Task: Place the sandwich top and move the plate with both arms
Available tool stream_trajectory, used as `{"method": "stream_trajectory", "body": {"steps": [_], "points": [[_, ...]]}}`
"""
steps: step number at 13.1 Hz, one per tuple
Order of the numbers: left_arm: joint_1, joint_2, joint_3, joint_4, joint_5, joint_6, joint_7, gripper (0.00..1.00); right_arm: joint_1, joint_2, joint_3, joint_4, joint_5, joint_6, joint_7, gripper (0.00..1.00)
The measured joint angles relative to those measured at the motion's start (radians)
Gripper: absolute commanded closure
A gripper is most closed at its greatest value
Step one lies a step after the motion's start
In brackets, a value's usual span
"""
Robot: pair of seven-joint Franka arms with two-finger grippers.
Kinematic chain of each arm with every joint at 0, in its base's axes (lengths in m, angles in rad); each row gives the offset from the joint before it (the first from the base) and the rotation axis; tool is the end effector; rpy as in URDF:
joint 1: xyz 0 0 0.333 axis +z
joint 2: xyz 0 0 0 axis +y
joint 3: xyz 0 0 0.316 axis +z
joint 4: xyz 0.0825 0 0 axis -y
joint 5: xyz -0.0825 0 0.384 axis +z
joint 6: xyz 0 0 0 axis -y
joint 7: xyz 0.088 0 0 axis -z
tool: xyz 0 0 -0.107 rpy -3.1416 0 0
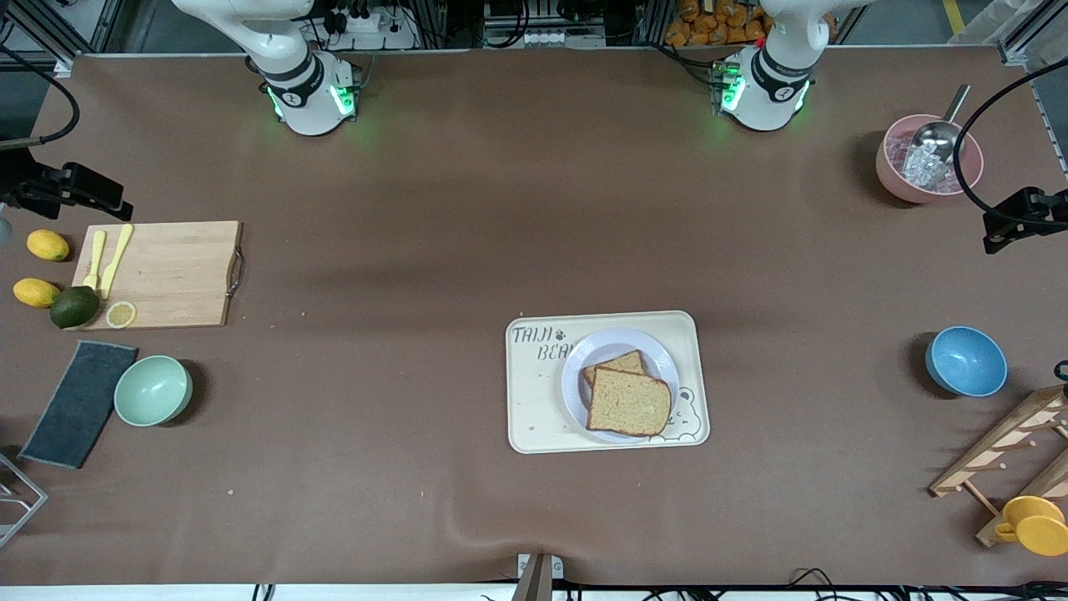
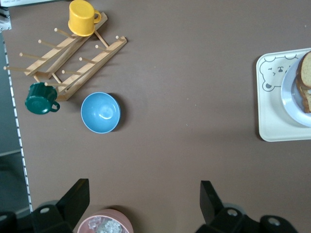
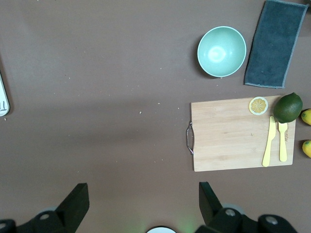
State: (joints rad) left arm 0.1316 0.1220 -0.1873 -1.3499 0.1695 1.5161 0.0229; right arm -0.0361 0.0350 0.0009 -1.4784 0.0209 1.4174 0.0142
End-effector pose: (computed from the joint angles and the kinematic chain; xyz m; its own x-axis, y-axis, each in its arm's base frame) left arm 0.5867 -0.0057 0.6559 0.9968 -0.0666 0.0435 -0.0596 -0.9874 -0.1465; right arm 0.5492 -0.0169 0.6354 0.9943 -0.0460 -0.0961 -0.0481 -0.9987 -0.0195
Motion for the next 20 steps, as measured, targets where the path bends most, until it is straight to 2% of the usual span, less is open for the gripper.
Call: {"method": "stream_trajectory", "body": {"steps": [2,4,9,13,20], "points": [[-0.073,-0.061,0.085,-0.102,-0.028,0.078,-0.028,0.0,0.0,0.0,0.0,0.0,0.0,0.0,0.0,0.0],[-0.104,-0.106,0.135,-0.169,-0.042,0.1,-0.03,0.0,0.0,0.0,0.0,0.0,0.0,0.0,0.0,0.0],[-0.13,-0.138,0.153,-0.168,-0.048,0.029,-0.104,0.0,0.0,0.0,0.0,0.0,0.0,0.0,0.0,0.0],[-0.15,-0.152,0.156,-0.18,-0.136,-0.007,-0.152,0.0,0.0,0.001,0.0,0.0,0.0,0.0,0.0,0.0],[-0.182,-0.17,0.158,-0.21,-0.14,-0.078,-0.211,0.0,0.0,0.002,0.0,0.0,0.0,0.0,0.0,0.0]]}}
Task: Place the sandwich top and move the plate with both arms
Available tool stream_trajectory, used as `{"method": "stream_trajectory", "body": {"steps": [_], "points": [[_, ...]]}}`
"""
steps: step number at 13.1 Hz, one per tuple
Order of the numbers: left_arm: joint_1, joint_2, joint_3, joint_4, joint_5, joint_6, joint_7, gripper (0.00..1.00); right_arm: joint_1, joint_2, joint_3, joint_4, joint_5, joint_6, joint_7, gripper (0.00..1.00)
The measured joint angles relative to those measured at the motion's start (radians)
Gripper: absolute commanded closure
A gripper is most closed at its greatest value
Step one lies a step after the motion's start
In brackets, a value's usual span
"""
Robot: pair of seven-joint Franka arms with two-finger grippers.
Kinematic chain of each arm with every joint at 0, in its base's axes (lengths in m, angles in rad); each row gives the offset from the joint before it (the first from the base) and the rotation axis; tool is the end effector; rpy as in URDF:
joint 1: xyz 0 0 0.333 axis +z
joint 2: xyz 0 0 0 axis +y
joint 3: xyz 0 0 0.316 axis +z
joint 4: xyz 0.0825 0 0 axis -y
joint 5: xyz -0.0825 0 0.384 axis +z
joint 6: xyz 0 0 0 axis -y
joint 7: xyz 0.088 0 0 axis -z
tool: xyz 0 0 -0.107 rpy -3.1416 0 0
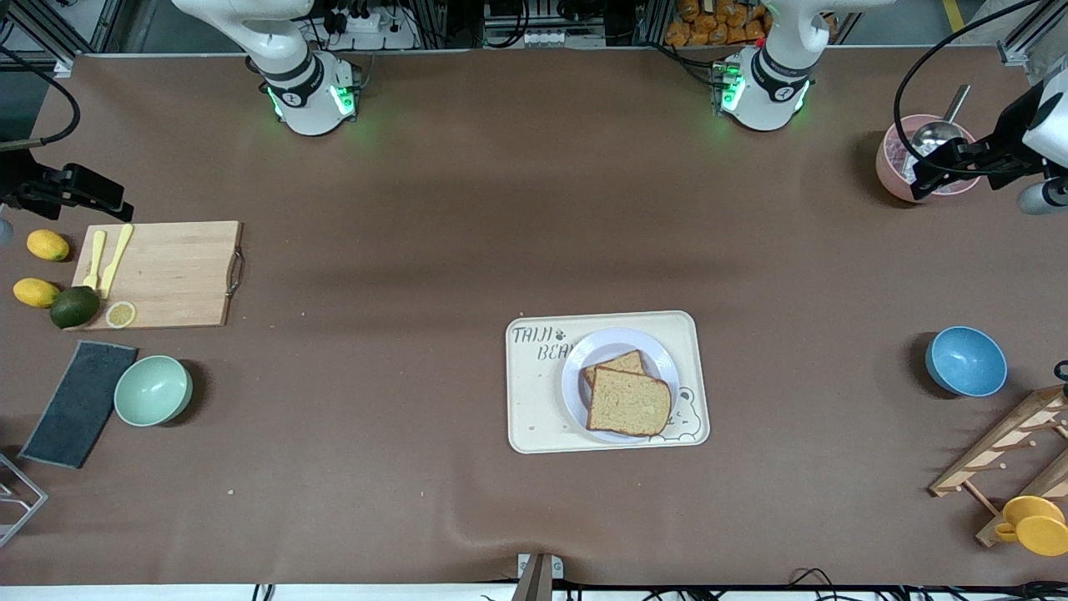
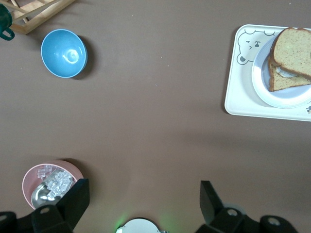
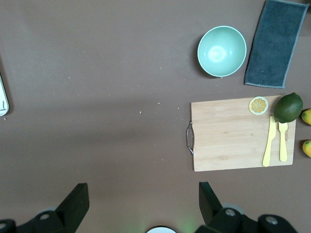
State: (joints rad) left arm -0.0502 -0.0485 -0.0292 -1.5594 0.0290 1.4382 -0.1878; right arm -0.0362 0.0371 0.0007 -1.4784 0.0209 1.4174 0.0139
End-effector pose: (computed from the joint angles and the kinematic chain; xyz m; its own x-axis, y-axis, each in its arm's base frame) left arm 0.5240 -0.0387 0.6449 0.9915 0.1122 -0.0657 0.1095 -0.9930 -0.0434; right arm 0.5499 -0.0170 0.6342 0.9941 -0.0460 -0.0982 -0.0482 -0.9986 -0.0195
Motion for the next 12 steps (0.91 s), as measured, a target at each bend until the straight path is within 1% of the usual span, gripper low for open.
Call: {"method": "stream_trajectory", "body": {"steps": [7,12], "points": [[-0.019,-0.009,0.0,0.007,0.0,-0.008,0.017,0.0,0.0,0.002,0.0,0.0,0.0,0.0,0.0,0.0],[-0.026,-0.01,0.0,0.009,0.0,0.003,0.063,0.0,0.0,0.008,0.0,0.0,0.0,0.0,0.0,0.0]]}}
